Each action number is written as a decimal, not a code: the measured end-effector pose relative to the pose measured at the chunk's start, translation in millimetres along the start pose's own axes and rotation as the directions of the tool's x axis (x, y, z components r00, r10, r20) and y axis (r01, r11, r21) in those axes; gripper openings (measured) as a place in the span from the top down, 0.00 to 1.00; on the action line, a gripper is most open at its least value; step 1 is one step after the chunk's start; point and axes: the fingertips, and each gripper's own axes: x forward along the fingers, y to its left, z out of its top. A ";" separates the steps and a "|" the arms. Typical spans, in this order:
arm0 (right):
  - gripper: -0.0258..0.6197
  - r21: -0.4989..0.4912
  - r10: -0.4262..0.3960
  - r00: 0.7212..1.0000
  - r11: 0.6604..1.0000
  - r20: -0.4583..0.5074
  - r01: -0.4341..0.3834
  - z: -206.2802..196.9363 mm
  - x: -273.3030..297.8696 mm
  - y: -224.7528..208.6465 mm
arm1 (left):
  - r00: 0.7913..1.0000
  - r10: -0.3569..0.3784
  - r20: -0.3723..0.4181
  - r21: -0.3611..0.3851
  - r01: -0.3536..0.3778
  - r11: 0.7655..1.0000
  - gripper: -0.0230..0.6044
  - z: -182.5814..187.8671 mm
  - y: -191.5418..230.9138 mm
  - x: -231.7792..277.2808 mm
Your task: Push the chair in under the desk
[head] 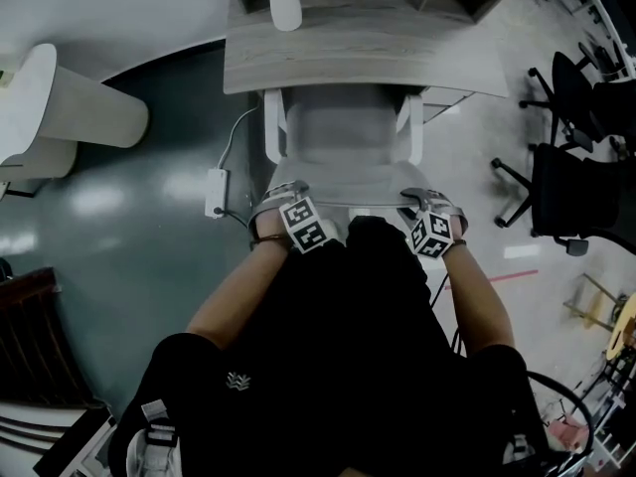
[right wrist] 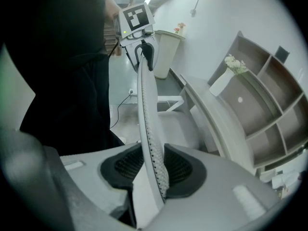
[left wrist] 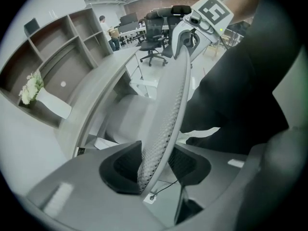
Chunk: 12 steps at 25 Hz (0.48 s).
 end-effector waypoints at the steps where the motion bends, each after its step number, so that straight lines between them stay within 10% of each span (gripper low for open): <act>1: 0.75 0.002 0.000 1.000 1.000 0.000 0.000 -0.9 -0.9 0.9 | 1.000 -0.010 0.000 0.000 0.010 1.000 0.68 0.4 -3.1 -0.3; 12: 0.75 -0.016 0.011 0.999 1.000 0.033 -0.011 -0.3 2.0 -13.7 | 1.000 -0.026 -0.002 0.000 0.026 1.000 0.67 4.1 9.1 2.6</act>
